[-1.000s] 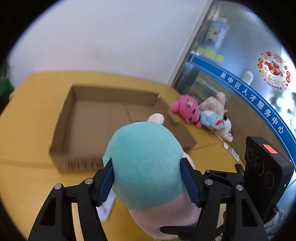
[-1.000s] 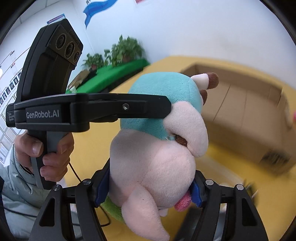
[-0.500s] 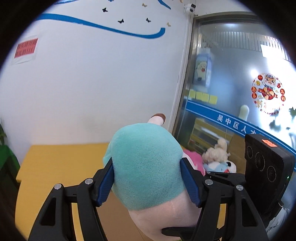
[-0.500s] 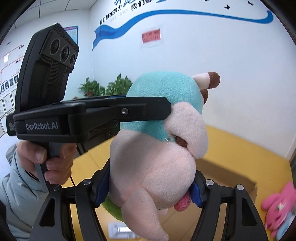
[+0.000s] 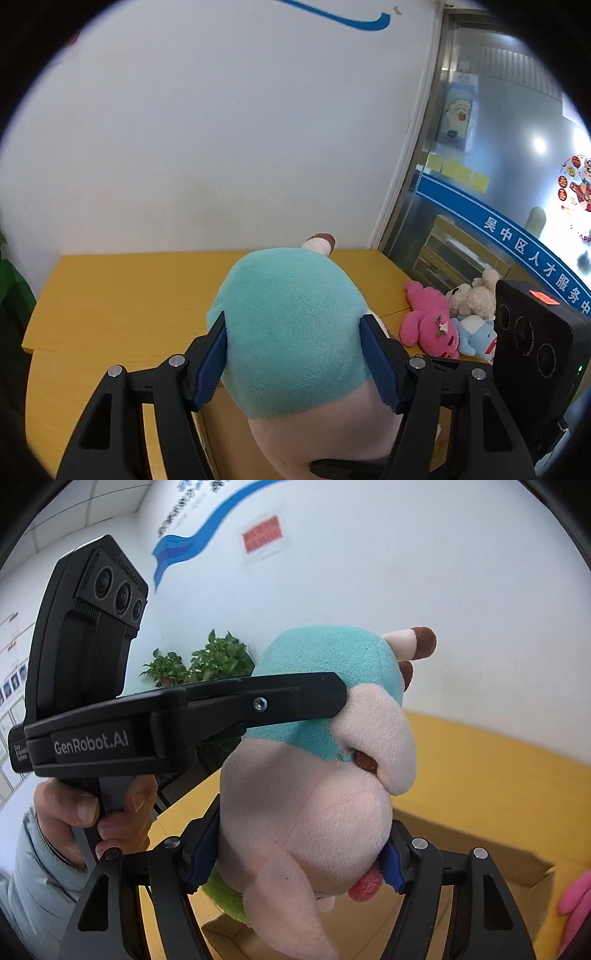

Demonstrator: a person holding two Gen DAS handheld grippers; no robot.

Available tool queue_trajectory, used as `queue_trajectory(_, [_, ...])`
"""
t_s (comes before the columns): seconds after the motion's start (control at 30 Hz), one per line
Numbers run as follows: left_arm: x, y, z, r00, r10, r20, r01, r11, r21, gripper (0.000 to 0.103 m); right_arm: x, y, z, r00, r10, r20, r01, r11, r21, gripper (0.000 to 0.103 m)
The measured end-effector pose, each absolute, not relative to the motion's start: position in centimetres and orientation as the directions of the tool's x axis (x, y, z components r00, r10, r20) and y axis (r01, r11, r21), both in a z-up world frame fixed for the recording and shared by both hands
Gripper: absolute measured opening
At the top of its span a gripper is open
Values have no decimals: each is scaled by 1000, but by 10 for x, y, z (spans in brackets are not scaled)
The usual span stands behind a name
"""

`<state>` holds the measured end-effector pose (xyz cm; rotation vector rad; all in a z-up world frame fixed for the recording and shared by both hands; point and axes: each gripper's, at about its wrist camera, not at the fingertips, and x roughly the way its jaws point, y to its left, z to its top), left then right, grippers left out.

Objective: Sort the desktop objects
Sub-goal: 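Lift the plush pig with both grippers and carry it over the cardboard box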

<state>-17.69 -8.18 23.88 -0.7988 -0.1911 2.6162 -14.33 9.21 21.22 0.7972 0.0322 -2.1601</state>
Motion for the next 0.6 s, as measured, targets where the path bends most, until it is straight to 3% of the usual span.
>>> queue_trajectory(0.37, [-260,-97,94,-567,382,-730,-225,-924,-310,67,-230,81,55,-323,-659,-679,554,-713,429,70])
queue_trajectory(0.6, [-265,-78,70,-511,361,-780,-245,-931,-270,68,-253,87,-5,-270,-616,-740,478,-753,452,70])
